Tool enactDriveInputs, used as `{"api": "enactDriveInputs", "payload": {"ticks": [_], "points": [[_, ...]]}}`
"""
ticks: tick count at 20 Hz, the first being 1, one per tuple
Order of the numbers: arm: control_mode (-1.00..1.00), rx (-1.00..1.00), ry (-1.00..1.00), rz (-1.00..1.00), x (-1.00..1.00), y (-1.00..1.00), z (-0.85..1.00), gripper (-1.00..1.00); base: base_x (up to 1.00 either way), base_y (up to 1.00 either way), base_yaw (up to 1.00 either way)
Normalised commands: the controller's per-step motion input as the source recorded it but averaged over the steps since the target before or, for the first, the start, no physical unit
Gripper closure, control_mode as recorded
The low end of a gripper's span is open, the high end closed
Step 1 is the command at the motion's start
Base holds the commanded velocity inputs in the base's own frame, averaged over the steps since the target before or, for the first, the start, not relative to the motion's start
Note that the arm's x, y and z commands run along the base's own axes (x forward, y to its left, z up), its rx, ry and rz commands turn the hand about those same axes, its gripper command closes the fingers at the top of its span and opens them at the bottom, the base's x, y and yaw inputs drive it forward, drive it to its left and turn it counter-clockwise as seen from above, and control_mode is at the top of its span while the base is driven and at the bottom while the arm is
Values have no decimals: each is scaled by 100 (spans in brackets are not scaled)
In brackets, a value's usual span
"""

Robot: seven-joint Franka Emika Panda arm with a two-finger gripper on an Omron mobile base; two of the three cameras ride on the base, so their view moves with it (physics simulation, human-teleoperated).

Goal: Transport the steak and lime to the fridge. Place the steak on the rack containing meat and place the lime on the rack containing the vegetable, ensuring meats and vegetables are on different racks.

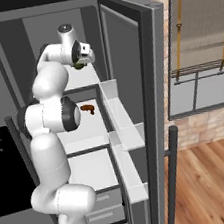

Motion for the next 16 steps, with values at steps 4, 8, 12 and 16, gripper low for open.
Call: {"api": "enactDriveInputs", "payload": {"ticks": [4,8,12,16], "points": [[-100,-4,8,0,-17,10,-90,100,0,0,0],[-100,-9,6,1,-66,4,-98,100,0,0,0],[-100,-9,2,2,-99,9,-100,100,0,0,0],[-100,-5,4,1,-91,7,-86,100,0,0,0]]}}
